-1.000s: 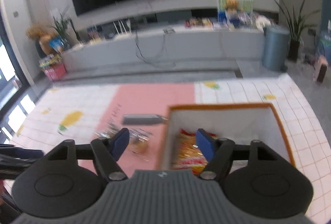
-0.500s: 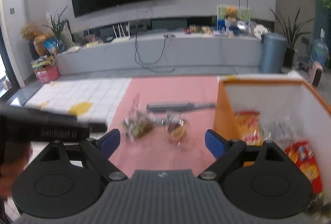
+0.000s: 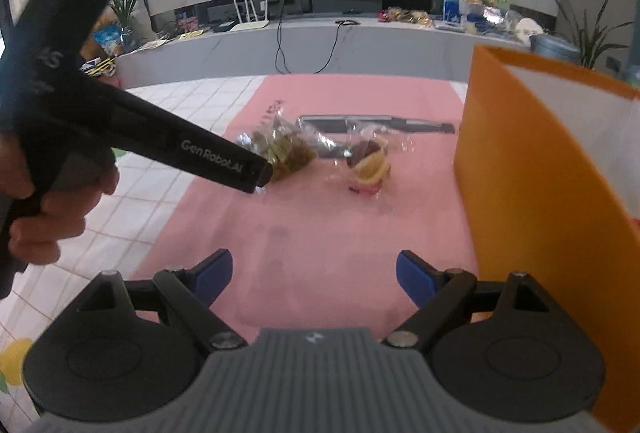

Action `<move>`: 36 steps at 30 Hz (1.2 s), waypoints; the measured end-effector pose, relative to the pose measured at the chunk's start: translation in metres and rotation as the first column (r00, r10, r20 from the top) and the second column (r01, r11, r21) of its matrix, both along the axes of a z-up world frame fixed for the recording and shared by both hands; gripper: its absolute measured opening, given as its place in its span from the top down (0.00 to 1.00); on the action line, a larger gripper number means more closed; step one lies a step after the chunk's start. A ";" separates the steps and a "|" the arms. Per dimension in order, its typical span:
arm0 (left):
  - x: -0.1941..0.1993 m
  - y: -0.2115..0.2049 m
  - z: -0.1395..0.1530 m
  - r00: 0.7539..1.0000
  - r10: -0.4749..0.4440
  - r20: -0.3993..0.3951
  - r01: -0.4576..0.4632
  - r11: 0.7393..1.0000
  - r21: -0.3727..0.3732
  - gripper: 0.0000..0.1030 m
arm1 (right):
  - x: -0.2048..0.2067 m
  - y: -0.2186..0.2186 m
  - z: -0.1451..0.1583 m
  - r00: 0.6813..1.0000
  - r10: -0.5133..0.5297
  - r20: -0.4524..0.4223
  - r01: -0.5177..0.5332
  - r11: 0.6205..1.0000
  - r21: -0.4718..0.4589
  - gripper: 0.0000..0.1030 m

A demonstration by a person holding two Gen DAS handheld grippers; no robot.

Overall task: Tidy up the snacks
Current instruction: 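Grasp the brown nut pack with the left tool and lift it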

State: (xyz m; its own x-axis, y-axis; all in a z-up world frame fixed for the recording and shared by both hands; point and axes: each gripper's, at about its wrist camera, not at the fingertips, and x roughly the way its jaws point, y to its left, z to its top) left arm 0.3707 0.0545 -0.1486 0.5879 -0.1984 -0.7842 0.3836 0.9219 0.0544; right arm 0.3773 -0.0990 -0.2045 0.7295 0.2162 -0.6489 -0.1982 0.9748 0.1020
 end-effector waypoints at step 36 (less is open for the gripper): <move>-0.020 0.064 -0.006 0.990 0.125 -0.071 -0.130 0.989 -0.073 0.35 | 0.031 0.026 -0.025 0.967 -0.250 0.043 0.253 0.964 -0.086 0.03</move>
State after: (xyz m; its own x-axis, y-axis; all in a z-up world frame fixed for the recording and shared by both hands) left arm 0.3507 0.1188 -0.1543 0.5594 -0.1862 -0.8077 0.2629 0.9640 -0.0402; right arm 0.4082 -0.0726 -0.2299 0.7731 -0.0352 -0.6334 0.0530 0.9986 0.0092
